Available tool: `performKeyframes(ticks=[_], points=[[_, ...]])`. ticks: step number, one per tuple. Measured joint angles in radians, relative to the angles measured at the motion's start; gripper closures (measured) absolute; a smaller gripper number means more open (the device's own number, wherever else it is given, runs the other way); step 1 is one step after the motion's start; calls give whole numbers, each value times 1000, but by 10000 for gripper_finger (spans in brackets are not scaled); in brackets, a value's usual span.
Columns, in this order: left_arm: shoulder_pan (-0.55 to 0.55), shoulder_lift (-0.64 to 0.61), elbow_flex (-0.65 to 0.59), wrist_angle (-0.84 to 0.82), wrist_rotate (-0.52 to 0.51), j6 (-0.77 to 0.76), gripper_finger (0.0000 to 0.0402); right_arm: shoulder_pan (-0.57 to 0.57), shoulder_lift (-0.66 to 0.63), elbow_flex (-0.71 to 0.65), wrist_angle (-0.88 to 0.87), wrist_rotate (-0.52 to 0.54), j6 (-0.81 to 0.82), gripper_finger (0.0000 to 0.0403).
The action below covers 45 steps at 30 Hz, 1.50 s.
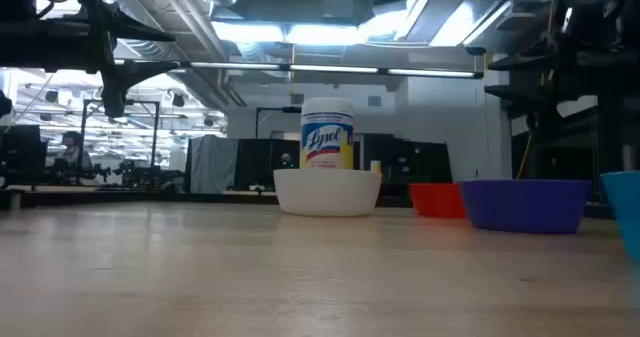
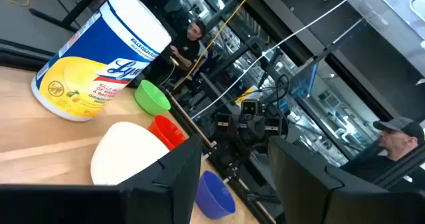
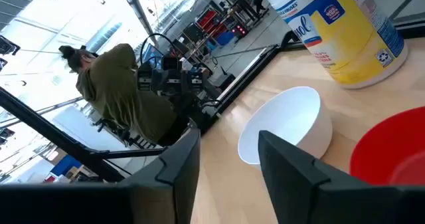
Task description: Nest bowls inside each other
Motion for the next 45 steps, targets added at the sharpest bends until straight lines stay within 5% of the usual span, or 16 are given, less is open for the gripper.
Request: performKeyframes(ticks=[12, 20, 28, 34, 38, 41, 45], points=[[0, 0, 0, 4, -114, 2, 231, 0, 0, 0, 4, 8, -27, 255], [0, 0, 0, 4, -422, 5, 231, 0, 0, 0, 108, -4, -46, 255], [0, 0, 0, 36, -371, 58, 231, 0, 0, 0, 405, -89, -72, 255], [0, 0, 0, 334, -244, 258, 231, 0, 0, 41, 568, -196, -53, 255], [0, 0, 8, 545, -105, 406, 231, 0, 15, 209, 362, -296, -30, 255], [0, 0, 46, 550, -117, 468, 231, 0, 64, 416, 29, -362, -97, 255], [0, 16, 104, 540, -108, 562, 231, 0, 199, 707, -394, -247, -256, 255]])
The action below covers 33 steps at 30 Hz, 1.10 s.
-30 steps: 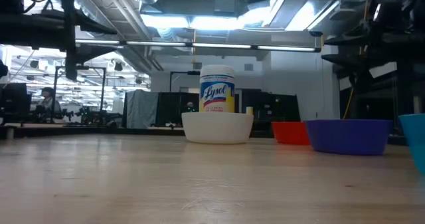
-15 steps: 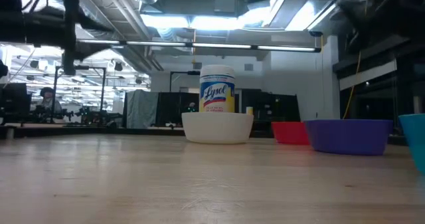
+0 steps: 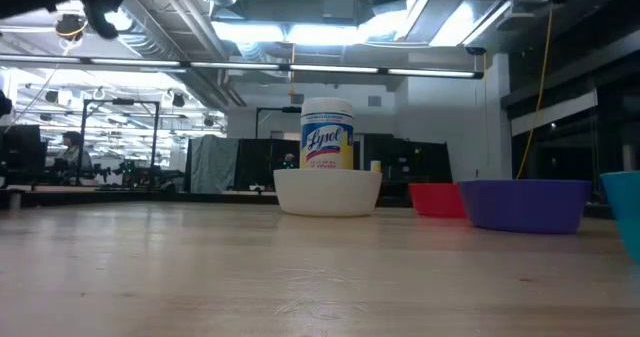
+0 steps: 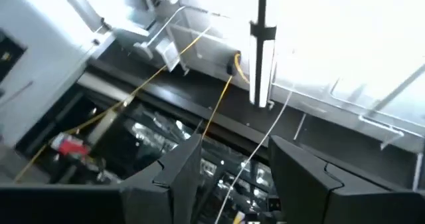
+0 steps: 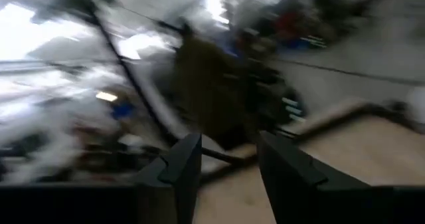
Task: Nest bowls inside each other
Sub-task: Stack the green bowl on the white bowl
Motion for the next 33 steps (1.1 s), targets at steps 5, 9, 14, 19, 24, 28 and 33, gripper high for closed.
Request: performKeyframes(ticks=[5, 9, 14, 19, 24, 28, 33], points=[[0, 66, 111, -64, -6, 89, 231, 0, 258, 318, -564, 215, -160, 260], [0, 165, 240, -165, -25, 133, 231, 0, 454, 437, -701, 199, -169, 269], [0, 334, 456, -358, 20, 231, 231, 0, 634, 481, -791, 229, -188, 282], [0, 500, 659, -475, 15, 348, 231, -7, 763, 480, -843, 404, -201, 293], [-4, 608, 814, -500, 50, 441, 231, -43, 854, 480, -842, 511, -266, 295], [-40, 669, 908, -487, 86, 520, 231, -127, 926, 480, -834, 545, -327, 288], [-70, 729, 992, -423, 74, 545, 231, -327, 1014, 480, -846, 386, -321, 283]])
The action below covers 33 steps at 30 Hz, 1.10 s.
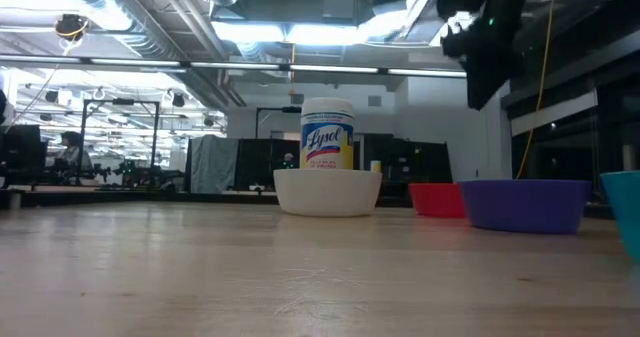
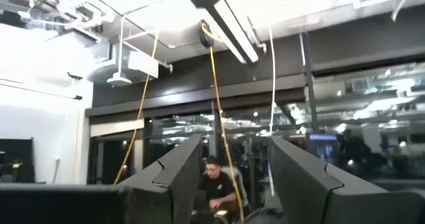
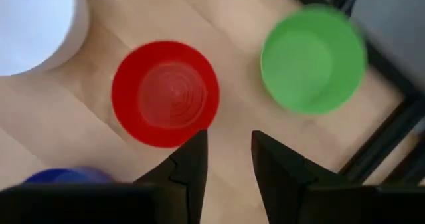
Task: Nest bowls inside each other
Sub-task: Stack the green bowl on the white bowl
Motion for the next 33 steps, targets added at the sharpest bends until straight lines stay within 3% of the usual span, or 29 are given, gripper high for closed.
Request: performKeyframes(ticks=[4, 8, 13, 19, 26, 33], points=[[-4, 41, 53, -22, -28, 3, 231, -128, 60, 0, 7, -109, -53, 290], [-4, 76, 81, -37, -35, -34, 231, -191, 111, 0, 43, -153, -111, 301], [-2, 110, 90, -37, -42, -62, 231, -208, 212, 0, 81, -169, -194, 301], [-2, 145, 90, -40, 4, -128, 231, -221, 329, 0, 80, -136, -275, 266], [-2, 169, 90, -43, 74, -175, 231, -255, 374, 0, 92, -76, -354, 241], [-2, 178, 90, -43, 77, -192, 231, -265, 376, 0, 156, -126, -370, 256]])
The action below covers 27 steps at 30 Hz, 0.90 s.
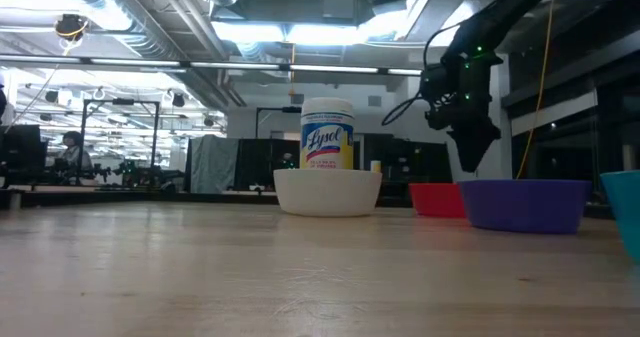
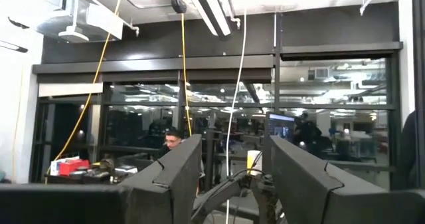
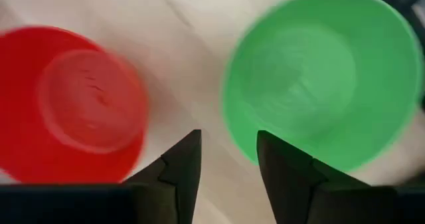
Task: Nest bowls inside each other
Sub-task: Stack the green bowl on the white bowl
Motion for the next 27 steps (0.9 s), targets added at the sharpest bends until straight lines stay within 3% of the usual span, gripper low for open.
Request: performKeyframes(ticks=[11, 19, 27], points=[[0, 0, 0, 0, 0, 2, 231, 2, 4, 0, 69, -44, 1, 251], [0, 0, 0, 0, 0, 3, 231, 2, 100, 0, 67, -70, 25, 241], [0, -6, 0, -1, 0, 1, 231, -2, 130, 0, 101, 5, 23, 263]])
